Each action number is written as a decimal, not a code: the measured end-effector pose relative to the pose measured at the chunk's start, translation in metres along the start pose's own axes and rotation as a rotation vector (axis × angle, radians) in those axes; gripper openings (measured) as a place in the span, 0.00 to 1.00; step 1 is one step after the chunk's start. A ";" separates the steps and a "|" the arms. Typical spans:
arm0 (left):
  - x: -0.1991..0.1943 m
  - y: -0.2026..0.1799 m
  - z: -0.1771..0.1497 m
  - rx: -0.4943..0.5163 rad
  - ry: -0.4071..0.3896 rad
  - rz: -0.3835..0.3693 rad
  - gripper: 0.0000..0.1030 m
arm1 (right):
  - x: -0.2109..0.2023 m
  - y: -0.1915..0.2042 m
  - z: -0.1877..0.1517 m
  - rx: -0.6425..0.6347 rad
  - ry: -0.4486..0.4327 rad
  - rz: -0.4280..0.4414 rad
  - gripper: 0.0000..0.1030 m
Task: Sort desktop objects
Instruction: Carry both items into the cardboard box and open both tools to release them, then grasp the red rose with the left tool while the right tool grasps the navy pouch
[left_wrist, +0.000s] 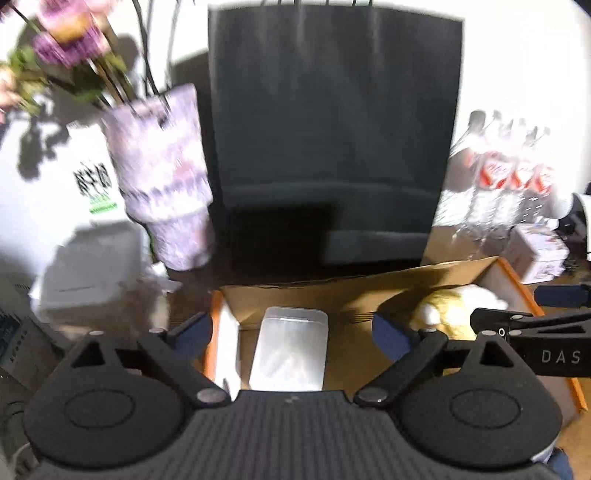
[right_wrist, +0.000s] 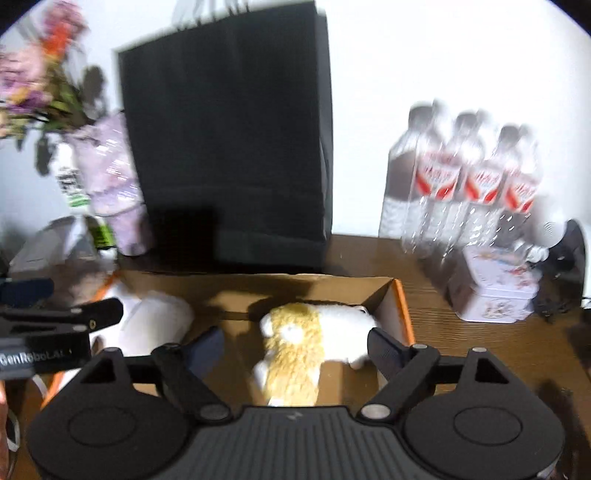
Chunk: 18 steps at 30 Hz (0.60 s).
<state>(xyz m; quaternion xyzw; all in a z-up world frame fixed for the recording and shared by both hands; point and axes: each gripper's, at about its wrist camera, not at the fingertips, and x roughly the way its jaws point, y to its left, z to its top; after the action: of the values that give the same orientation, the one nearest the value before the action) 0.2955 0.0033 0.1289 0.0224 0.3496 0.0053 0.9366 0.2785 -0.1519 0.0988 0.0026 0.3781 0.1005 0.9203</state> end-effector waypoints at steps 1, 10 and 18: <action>-0.015 0.003 -0.001 -0.005 -0.020 -0.004 1.00 | -0.018 0.002 -0.008 0.000 -0.018 0.015 0.84; -0.148 0.022 -0.093 -0.057 -0.155 -0.114 1.00 | -0.117 0.008 -0.116 -0.010 -0.114 0.113 0.91; -0.196 0.017 -0.217 -0.037 -0.231 -0.123 1.00 | -0.145 0.028 -0.236 -0.100 -0.170 0.008 0.92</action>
<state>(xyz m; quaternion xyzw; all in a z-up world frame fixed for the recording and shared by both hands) 0.0057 0.0240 0.0945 -0.0159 0.2399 -0.0485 0.9695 0.0081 -0.1684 0.0332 -0.0333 0.2932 0.1225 0.9476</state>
